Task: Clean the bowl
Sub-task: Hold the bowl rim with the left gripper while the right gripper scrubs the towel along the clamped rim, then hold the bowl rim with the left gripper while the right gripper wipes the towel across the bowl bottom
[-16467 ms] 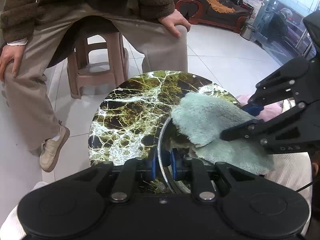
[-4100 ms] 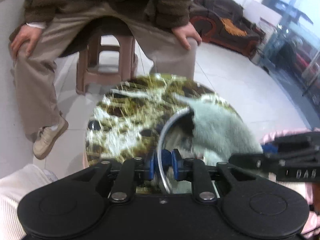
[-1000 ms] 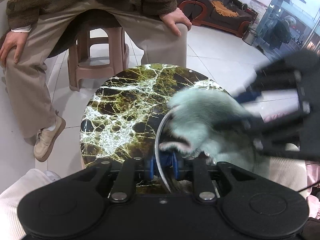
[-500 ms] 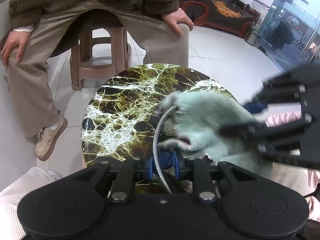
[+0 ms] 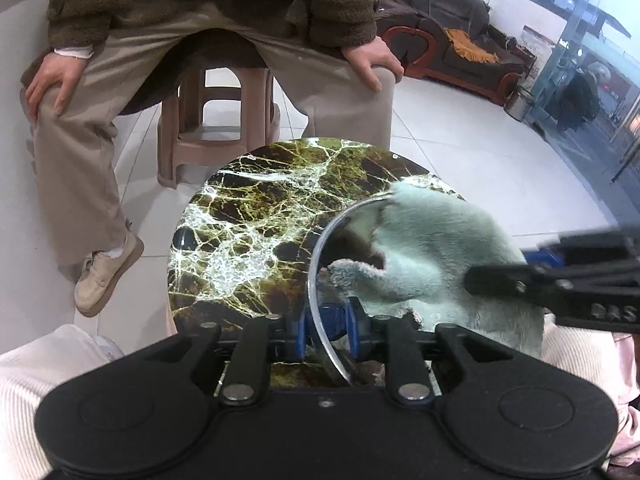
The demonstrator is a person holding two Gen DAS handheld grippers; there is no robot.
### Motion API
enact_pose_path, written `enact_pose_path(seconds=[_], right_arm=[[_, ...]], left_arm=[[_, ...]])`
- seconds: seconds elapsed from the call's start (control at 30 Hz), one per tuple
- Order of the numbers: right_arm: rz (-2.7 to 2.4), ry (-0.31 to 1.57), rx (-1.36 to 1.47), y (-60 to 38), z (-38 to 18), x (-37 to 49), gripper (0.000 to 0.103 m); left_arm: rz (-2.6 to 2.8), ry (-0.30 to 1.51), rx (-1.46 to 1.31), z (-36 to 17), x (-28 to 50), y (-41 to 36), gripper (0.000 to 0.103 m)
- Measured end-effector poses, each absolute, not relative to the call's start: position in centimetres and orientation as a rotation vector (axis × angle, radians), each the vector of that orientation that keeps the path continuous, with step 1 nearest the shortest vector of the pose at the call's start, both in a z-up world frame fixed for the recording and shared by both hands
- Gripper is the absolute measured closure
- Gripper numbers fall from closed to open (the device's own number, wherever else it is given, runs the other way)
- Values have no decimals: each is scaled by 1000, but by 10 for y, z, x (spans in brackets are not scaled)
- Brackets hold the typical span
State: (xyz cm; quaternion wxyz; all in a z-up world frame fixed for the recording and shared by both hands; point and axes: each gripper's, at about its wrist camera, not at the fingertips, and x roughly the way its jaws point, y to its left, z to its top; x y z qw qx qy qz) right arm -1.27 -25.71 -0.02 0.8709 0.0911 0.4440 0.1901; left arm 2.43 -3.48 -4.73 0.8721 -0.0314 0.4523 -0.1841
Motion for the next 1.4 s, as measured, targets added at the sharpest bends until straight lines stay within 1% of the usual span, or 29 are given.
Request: enact_pose_path(seconds=[0.13,0.23,0.3,0.4,0.43,0.5,0.57,0.7,0.8,0.87,0.93,1.03,1.07,1.17,1.33,1.4], right_arm=[[387,936,283,-265,-9,-17,77],[395,937,287,-263,-11,-21,74],[396,933,273,-263,-12,-19,75],[411,939,195,-261,-12,-10,80],[421,938,153,-259,-11,-5,81],[443,933,69,-256,-9,6,81],[471,938,30,-253,-8,12,81],[532,941,-178,-235,-1,21,81],[560,941,-267,-227,2,24,81],[578,929,-334,-219,3,30,81],[613,896,-392,-209,5,36,81],[636,862,-426,-204,7,35,78],[651,845,-447,-202,9,32,76],[689,811,-517,-191,13,30,74],[707,812,-566,-179,8,39,75],[680,843,-485,-190,6,42,76]], left_arm=[[-379,898,-60,-36,37,-38,87],[-389,898,-53,-36,44,-43,86],[-384,899,-41,-36,41,-43,88],[-400,927,0,-37,29,-43,92],[-416,945,7,-38,24,-41,92],[-430,958,33,-38,17,-41,87],[-427,934,64,-36,17,-41,87],[-440,906,68,-35,34,-41,87],[-508,971,78,-46,37,-44,88],[-521,964,98,-46,29,-46,85],[-499,974,80,-47,27,-46,85],[-465,989,13,-49,29,-42,86],[-461,986,12,-49,27,-42,86],[-458,977,21,-49,26,-43,85],[-435,978,-8,-48,26,-42,85],[-422,973,-29,-49,24,-42,85]])
